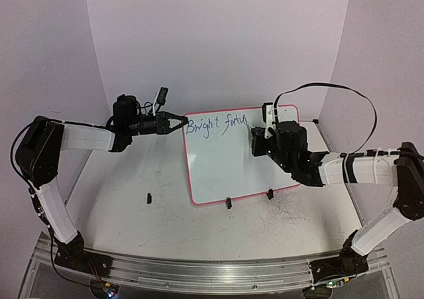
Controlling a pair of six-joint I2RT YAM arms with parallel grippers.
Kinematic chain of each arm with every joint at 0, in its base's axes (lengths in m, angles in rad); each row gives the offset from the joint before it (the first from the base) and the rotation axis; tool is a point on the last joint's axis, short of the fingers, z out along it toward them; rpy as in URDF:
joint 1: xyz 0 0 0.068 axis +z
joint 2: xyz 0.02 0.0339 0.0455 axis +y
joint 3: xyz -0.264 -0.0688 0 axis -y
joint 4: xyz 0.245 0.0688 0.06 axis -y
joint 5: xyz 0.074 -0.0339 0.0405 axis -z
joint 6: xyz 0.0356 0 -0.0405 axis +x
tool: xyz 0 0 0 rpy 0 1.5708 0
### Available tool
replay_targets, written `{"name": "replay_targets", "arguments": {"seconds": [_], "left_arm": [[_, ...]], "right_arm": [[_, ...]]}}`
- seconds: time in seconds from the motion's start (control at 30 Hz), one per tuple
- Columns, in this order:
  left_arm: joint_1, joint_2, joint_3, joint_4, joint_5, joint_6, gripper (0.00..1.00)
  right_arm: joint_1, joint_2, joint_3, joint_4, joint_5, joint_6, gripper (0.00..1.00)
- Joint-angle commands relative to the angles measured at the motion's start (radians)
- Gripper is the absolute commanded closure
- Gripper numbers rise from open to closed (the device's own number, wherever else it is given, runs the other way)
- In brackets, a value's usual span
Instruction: Write a sentence on the whiteboard
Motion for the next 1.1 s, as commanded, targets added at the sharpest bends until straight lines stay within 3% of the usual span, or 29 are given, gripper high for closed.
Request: {"name": "replay_targets", "arguments": {"seconds": [0.0,1.07], "left_arm": [[-0.058,0.003,0.018,-0.060,0.040,0.041,1.00],[-0.061,0.000,0.018,-0.069,0.039,0.049,1.00]], "right_arm": [[-0.002,-0.031,-0.036,-0.024,-0.011,0.032,1.00],[-0.024,0.008,0.035,0.024,0.060,0.025,1.00]]}}
